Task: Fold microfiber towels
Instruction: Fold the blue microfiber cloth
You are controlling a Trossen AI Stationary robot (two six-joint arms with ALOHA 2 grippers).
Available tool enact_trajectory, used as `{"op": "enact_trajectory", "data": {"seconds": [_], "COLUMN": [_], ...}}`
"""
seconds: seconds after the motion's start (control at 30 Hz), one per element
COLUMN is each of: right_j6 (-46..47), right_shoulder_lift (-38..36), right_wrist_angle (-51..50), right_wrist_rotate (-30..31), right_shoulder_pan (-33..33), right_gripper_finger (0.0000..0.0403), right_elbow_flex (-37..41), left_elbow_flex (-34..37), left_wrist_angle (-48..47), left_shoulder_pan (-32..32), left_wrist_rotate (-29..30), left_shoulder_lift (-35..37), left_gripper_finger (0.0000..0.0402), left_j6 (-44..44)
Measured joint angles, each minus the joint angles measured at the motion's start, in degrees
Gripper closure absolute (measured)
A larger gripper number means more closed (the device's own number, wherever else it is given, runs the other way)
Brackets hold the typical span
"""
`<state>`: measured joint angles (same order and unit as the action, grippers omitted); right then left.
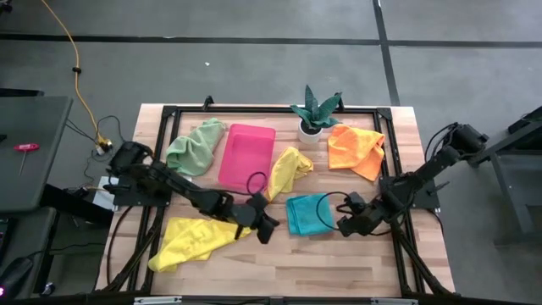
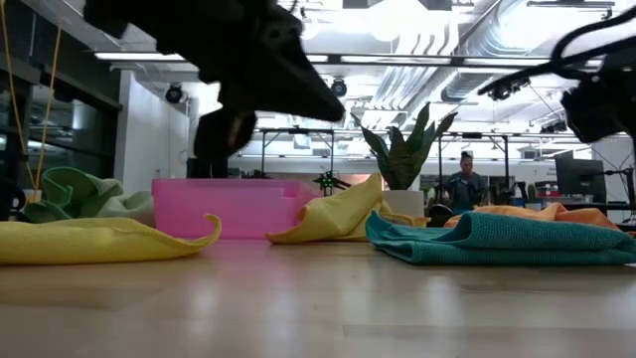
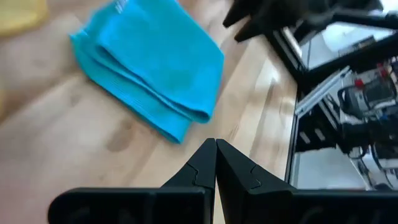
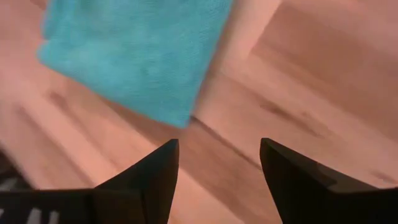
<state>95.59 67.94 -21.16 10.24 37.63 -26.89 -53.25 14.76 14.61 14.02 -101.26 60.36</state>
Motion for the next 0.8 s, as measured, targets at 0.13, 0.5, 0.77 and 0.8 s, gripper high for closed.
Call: {"op": "enact_trajectory", "data": {"seconds": [0.13, 0.5, 0.77, 0.8], "right_j6": [3.3, 4.8, 3.1, 3.1], "right_shoulder_lift": [-1.4, 1.8, 6.9, 7.2], "right_wrist_angle": [10.2, 11.9, 16.7, 17.0], "right_wrist_rotate": [3.1, 4.2, 2.3, 2.2], "right_shoulder_pan": [-0.6, -9.2, -11.8, -12.1], "right_gripper_finger": [0.0192, 0.0193, 0.0193, 0.0193], "right_elbow_flex": [4.3, 5.0, 4.6, 4.3], "left_elbow_flex": [-3.3, -5.5, -5.5, -5.5], "left_wrist_angle": [0.3, -0.5, -1.9, -1.9], "left_shoulder_pan": [0.1, -1.3, -2.3, -2.3], "left_wrist_rotate": [-0.6, 1.6, 1.7, 1.7], "left_shoulder_lift": [-4.1, -7.1, -7.1, -7.1], "left_gripper_finger": [0.0401, 0.0401, 0.0401, 0.0402], "left_j6": [-0.1, -0.8, -1.7, -2.0]}}
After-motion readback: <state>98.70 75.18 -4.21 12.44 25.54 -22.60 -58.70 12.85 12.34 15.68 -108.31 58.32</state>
